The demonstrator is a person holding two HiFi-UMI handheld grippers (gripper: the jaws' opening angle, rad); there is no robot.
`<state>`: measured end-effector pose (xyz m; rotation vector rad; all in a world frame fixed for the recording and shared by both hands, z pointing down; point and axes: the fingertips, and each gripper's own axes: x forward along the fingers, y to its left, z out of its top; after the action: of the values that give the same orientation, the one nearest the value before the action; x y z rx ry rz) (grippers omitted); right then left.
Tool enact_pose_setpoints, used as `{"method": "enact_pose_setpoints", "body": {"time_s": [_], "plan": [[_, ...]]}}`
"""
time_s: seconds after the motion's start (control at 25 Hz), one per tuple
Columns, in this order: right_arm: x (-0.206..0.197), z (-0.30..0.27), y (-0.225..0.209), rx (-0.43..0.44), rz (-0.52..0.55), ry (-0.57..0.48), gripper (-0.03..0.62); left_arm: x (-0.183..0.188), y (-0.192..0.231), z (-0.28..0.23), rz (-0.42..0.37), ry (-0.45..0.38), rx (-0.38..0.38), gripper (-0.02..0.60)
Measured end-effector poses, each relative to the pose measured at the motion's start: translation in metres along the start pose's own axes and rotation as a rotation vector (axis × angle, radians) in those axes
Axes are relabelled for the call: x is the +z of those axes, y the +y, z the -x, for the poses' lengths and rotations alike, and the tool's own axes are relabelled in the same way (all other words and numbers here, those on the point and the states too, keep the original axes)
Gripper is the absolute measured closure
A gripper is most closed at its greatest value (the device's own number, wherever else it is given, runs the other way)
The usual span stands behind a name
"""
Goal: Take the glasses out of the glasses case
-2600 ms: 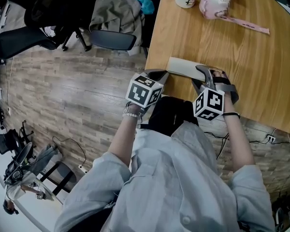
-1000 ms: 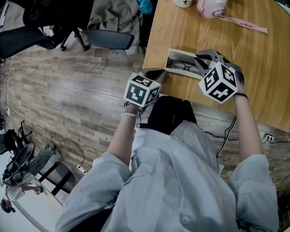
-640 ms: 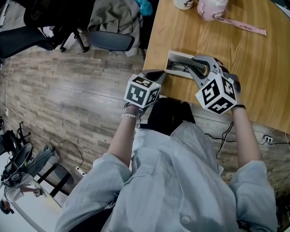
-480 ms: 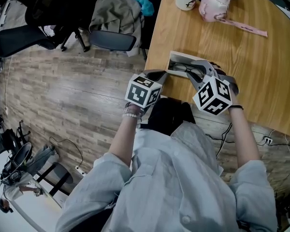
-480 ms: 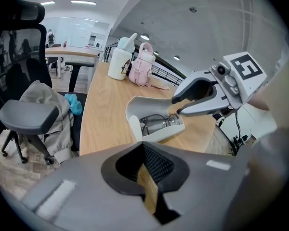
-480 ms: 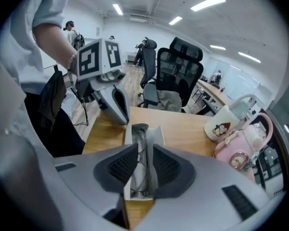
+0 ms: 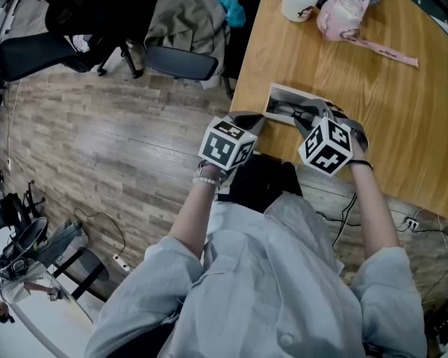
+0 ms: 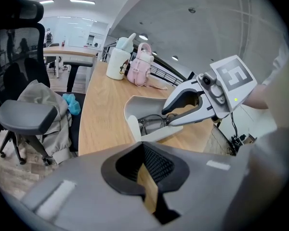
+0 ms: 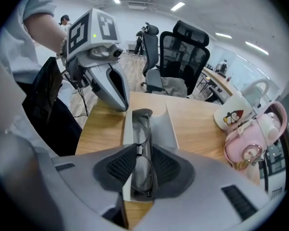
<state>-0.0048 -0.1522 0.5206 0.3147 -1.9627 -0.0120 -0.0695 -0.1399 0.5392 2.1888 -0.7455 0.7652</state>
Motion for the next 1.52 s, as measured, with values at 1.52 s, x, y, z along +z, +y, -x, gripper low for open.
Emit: {"method": "enact_pose_setpoints", "body": {"time_s": [1.52], "plan": [[0.026, 0.047, -0.017, -0.142, -0.015, -0.12, 0.582, 0.0, 0.001, -0.001, -0.008, 0.007, -0.004, 0.578]]}}
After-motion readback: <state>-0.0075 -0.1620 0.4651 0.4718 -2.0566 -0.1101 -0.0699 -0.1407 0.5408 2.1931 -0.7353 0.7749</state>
